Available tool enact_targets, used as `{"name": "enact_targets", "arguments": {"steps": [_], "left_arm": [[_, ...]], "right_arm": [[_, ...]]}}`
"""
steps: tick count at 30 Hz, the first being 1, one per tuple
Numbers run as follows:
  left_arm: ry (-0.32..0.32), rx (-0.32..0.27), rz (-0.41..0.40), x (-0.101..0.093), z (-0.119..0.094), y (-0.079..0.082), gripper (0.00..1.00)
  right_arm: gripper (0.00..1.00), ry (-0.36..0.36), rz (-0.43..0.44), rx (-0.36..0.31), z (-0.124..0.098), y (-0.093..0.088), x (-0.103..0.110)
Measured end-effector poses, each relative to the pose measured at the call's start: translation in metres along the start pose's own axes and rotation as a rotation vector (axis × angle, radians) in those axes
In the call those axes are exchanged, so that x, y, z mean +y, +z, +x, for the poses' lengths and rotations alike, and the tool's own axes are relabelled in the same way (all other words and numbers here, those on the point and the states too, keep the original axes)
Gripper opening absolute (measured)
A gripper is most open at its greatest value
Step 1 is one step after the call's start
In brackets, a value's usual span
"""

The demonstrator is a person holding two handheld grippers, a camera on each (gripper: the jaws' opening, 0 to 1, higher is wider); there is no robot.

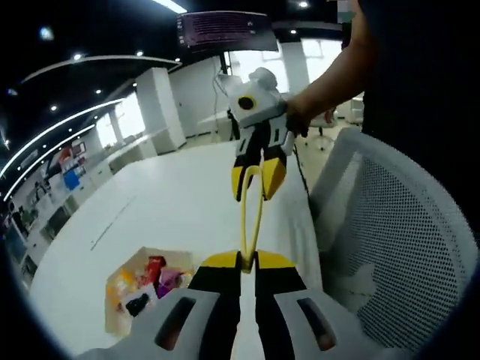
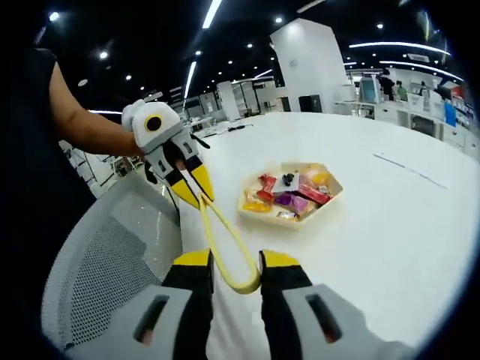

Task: Place the target food into the container with the food tongs after gripping and lifting it, then release it inside without dropping or visibly crushing the food.

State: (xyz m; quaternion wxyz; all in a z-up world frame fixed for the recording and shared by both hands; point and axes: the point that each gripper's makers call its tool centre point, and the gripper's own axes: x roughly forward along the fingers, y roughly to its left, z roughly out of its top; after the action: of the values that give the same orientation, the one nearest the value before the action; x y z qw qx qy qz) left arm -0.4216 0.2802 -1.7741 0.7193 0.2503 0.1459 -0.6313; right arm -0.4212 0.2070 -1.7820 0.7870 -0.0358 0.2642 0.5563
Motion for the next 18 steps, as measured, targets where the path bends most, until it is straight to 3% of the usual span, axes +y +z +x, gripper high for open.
{"name": "enact_targets", "arguments": {"steps": [4, 9, 18], "left_arm": [[-0.048, 0.068, 0.015, -0.006, 0.017, -0.026, 0.00], [-0.066, 0.097, 0.026, -0.007, 0.027, -0.037, 0.00], [-0.053, 0.146, 0.018, -0.009, 0.035, -0.053, 0.01]], "right_arm": [[0.21, 0.003, 0.030, 0.048, 0.014, -0.032, -0.001], [0.21, -0.023, 0.035, 0.088, 0.020, -0.049, -0.006], [0.21, -0.071, 0.003, 0.107, 0.020, -0.054, -0.013]]}}
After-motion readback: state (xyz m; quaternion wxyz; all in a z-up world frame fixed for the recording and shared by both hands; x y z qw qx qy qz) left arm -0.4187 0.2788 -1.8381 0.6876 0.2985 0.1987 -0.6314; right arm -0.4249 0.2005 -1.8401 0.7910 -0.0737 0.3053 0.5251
